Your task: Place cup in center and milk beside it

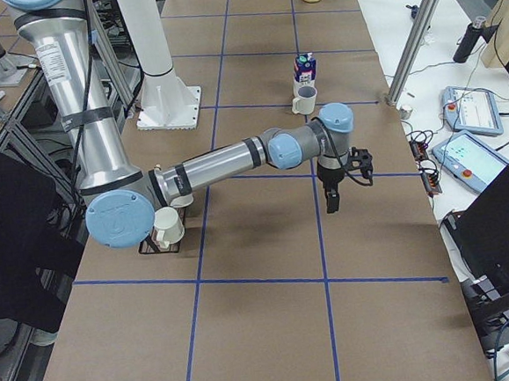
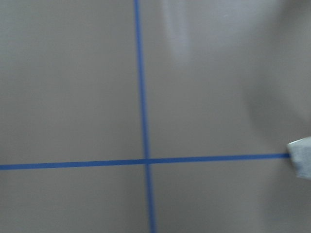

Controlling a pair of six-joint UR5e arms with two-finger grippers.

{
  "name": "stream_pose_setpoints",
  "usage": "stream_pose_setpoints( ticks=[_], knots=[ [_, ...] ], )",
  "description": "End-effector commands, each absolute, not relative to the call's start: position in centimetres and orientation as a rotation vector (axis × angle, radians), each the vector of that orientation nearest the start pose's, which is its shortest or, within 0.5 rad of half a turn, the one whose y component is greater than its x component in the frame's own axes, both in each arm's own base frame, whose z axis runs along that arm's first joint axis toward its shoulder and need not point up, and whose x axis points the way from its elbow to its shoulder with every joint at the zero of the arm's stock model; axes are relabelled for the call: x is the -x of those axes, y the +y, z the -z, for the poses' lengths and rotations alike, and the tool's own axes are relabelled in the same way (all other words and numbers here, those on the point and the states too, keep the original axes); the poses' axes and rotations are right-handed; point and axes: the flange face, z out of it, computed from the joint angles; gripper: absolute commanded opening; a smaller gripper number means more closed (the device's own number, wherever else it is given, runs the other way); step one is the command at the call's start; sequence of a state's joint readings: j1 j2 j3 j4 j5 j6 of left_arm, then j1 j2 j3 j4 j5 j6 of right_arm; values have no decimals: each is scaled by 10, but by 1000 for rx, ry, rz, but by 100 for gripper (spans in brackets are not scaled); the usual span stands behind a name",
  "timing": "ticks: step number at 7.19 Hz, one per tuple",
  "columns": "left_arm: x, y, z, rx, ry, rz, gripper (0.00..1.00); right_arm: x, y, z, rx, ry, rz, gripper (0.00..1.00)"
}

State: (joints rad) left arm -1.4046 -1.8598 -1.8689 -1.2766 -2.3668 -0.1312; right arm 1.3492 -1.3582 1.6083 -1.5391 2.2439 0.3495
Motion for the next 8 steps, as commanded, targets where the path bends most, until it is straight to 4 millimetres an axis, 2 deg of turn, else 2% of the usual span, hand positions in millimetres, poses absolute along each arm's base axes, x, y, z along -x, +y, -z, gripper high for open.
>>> stream_pose_setpoints(
  ticks=[1,2,3,4,5,6,8],
  knots=[
    [64,-543,-552,-146,810,-190,98,-12,-571,-580,-69,-754,-2,100],
    [68,-529,-622,-66,808,-147,98,-21,-559,-595,-51,-753,-24,100],
    [74,-502,-662,-13,749,-125,98,-26,-548,-608,-35,-751,-40,100],
    [78,-498,-666,-2,730,-97,98,-29,-535,-619,-16,-750,-51,100],
    [78,-498,-662,23,730,-4,98,-32,-530,-623,-2,-777,-64,100],
    [78,-496,-651,11,729,12,98,-38,-522,-631,14,-802,-83,100],
    [78,-495,-646,7,730,22,98,-46,-507,-644,32,-803,-108,100]
  ],
)
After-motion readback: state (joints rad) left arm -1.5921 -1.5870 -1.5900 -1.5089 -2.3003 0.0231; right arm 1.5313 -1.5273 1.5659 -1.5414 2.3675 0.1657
